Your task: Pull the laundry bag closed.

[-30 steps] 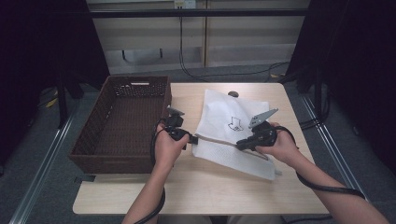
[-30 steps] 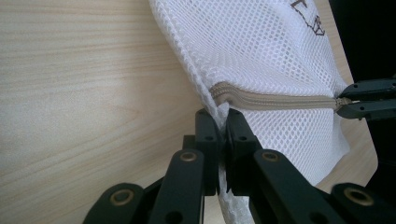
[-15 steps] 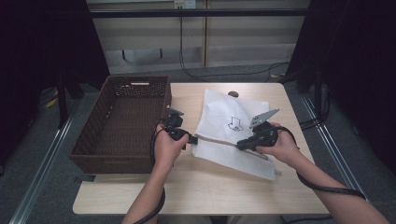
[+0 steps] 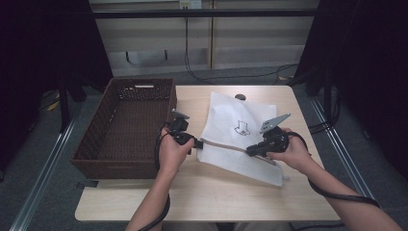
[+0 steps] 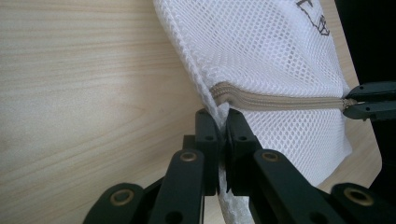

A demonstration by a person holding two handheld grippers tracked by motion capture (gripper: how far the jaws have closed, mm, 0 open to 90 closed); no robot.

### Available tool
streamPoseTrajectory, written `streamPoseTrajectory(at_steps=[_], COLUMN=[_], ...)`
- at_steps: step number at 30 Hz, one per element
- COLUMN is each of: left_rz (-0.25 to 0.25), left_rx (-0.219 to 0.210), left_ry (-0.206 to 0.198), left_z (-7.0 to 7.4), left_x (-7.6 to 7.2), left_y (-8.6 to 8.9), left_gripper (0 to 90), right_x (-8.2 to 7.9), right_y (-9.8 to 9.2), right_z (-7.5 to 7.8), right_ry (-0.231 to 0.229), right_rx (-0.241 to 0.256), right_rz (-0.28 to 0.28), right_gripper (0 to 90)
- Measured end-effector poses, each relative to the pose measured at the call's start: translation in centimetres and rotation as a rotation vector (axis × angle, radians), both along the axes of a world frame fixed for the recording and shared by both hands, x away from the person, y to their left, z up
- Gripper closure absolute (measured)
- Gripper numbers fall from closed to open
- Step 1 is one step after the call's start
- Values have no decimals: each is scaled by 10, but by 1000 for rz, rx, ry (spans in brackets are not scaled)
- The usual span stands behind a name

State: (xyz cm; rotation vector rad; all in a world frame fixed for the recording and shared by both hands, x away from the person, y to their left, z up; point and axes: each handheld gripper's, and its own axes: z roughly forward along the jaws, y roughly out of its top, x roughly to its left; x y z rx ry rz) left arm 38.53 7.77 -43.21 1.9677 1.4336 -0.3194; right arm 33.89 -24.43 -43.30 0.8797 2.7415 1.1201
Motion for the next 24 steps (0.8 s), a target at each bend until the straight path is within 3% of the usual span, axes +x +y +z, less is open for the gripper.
streamPoseTrajectory(at_steps=[10,24], left_rz=[-4,3], left_rx=[19,17], left_ry=[-18,0], left_z=[2,-1], left_x=[-1,1], left_y=[2,3], left_gripper=[861,861], right_x=[-2,-2], right_y=[-7,-7], right_z=[-1,0], right_ry=[0,-3], right_rx=[5,-8], right_rz=[-5,-1], right_gripper=[831,831])
